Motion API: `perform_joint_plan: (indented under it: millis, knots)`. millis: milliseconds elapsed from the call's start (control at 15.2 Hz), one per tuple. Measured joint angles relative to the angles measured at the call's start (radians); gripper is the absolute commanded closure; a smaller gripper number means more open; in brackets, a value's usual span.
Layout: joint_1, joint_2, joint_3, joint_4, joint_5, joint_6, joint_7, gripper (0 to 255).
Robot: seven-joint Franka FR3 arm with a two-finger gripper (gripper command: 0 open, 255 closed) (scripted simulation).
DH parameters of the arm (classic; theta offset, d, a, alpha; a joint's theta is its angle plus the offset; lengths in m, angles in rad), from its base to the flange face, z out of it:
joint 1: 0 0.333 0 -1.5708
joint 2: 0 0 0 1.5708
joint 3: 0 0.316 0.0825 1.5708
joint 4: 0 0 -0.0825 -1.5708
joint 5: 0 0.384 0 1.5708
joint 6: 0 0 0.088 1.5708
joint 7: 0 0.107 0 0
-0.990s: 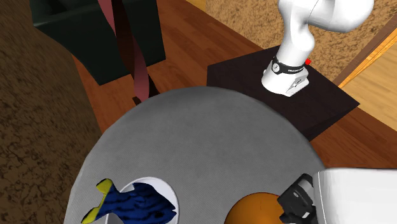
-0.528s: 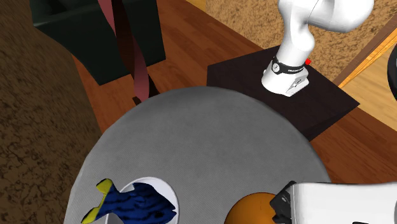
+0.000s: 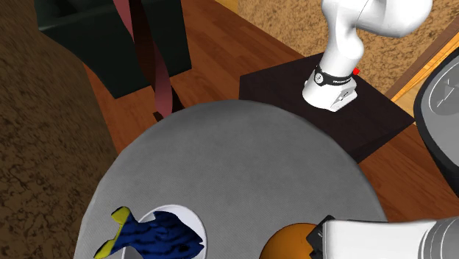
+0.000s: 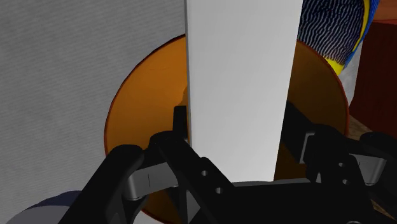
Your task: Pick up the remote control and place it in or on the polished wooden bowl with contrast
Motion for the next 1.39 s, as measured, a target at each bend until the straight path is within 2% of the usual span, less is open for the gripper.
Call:
perform_joint_plan:
  millis: [198,264,660,990,1386]
  knots:
    - [0.000,-0.001,0.000,-0.002,0.000,0.002,0.000,255]
    - [0.000,-0.001,0.000,-0.001,0.000,0.002,0.000,0]
    - [-0.001,0.002,-0.001,-0.002,-0.001,0.001,0.000,0]
    - [-0.007,-0.047,0.010,0.050,0.027,-0.094,-0.016,0]
    - [-0.007,-0.047,0.010,0.064,0.028,-0.110,-0.018,0]
